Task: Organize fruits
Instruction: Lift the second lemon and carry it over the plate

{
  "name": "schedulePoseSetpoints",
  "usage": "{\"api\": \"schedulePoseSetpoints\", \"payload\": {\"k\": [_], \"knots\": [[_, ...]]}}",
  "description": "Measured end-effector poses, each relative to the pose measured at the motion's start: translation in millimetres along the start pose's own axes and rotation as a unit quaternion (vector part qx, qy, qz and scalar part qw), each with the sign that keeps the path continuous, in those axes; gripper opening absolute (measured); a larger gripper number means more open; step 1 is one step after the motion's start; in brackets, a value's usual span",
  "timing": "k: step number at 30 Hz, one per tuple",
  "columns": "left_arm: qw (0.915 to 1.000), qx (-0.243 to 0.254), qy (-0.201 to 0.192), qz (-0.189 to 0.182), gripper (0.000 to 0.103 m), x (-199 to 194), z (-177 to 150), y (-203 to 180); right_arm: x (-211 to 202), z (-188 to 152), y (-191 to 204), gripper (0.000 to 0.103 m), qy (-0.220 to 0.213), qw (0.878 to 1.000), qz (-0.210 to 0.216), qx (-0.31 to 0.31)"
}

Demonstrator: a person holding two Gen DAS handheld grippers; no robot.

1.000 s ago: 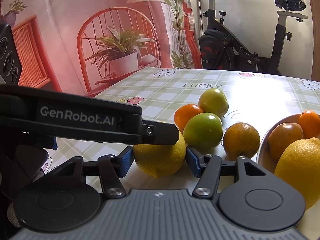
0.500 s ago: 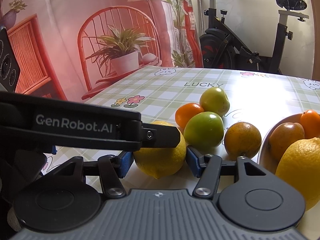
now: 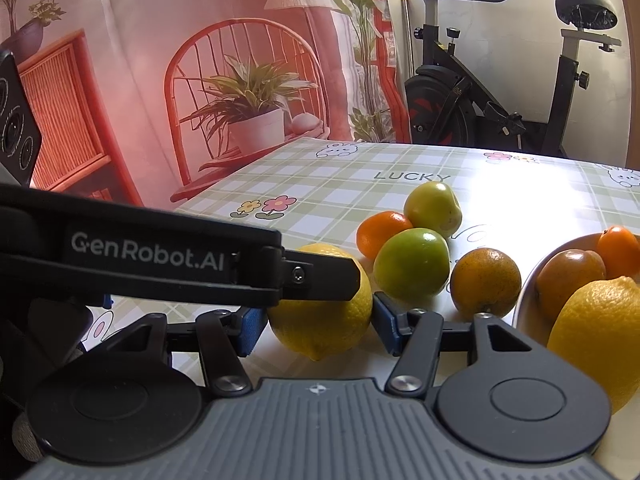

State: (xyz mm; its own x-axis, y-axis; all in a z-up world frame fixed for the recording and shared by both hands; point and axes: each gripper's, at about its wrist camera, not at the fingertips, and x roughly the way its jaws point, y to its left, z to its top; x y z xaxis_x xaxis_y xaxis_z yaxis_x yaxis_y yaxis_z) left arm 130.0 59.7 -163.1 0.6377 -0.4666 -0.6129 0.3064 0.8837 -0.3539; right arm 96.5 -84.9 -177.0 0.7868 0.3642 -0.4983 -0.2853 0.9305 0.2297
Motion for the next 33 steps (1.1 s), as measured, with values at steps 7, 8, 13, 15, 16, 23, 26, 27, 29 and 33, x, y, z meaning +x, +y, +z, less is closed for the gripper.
{"api": "schedulePoseSetpoints", "payload": {"k": [7, 8, 13, 15, 16, 23, 26, 27, 29, 33], "knots": [[0.9994, 0.033, -0.013, -0.004, 0.056, -9.3, 2.6, -28.3, -19.3, -2.1, -0.5, 0.059, -0.014, 1.0, -0.006, 0.0], [0.9991, 0.038, -0.016, -0.008, 0.056, -10.1, 4.8, -33.4, -24.0, -1.0, -2.2, 0.059, -0.019, 1.0, -0.008, 0.002], [0.9961, 0.077, -0.029, -0.029, 0.056, -7.5, 16.3, -67.8, -49.2, 5.7, -12.9, 0.059, -0.052, 0.998, -0.028, 0.014], [0.9945, 0.091, -0.033, -0.039, 0.056, -2.0, 18.9, -82.4, -62.0, 9.5, -21.1, 0.059, -0.066, 0.997, -0.04, 0.024], [0.9939, 0.096, -0.033, -0.042, 0.056, 0.7, 20.7, -88.2, -67.2, 11.2, -25.8, 0.059, -0.072, 0.996, -0.045, 0.028], [0.9891, 0.118, -0.004, -0.088, 0.055, 44.2, 31.8, -127.9, -94.2, 19.3, -70.8, 0.059, -0.092, 0.99, -0.087, 0.055], [0.9876, 0.123, 0.012, -0.097, 0.055, 64.3, 32.5, -142.8, -98.4, 20.3, -93.7, 0.059, -0.089, 0.989, -0.1, 0.07], [0.9871, 0.125, 0.017, -0.099, 0.055, 70.4, 32.6, -146.8, -99.5, 20.2, -101.2, 0.059, -0.087, 0.988, -0.108, 0.072], [0.9844, 0.136, 0.035, -0.106, 0.055, 85.4, 31.4, -156.1, -100.8, 18.8, -114.8, 0.059, -0.084, 0.986, -0.119, 0.078], [0.9789, 0.165, 0.06, -0.104, 0.055, 105.2, 26.4, -170.1, -102.5, 11.7, -136.1, 0.059, -0.07, 0.983, -0.148, 0.086]]}}
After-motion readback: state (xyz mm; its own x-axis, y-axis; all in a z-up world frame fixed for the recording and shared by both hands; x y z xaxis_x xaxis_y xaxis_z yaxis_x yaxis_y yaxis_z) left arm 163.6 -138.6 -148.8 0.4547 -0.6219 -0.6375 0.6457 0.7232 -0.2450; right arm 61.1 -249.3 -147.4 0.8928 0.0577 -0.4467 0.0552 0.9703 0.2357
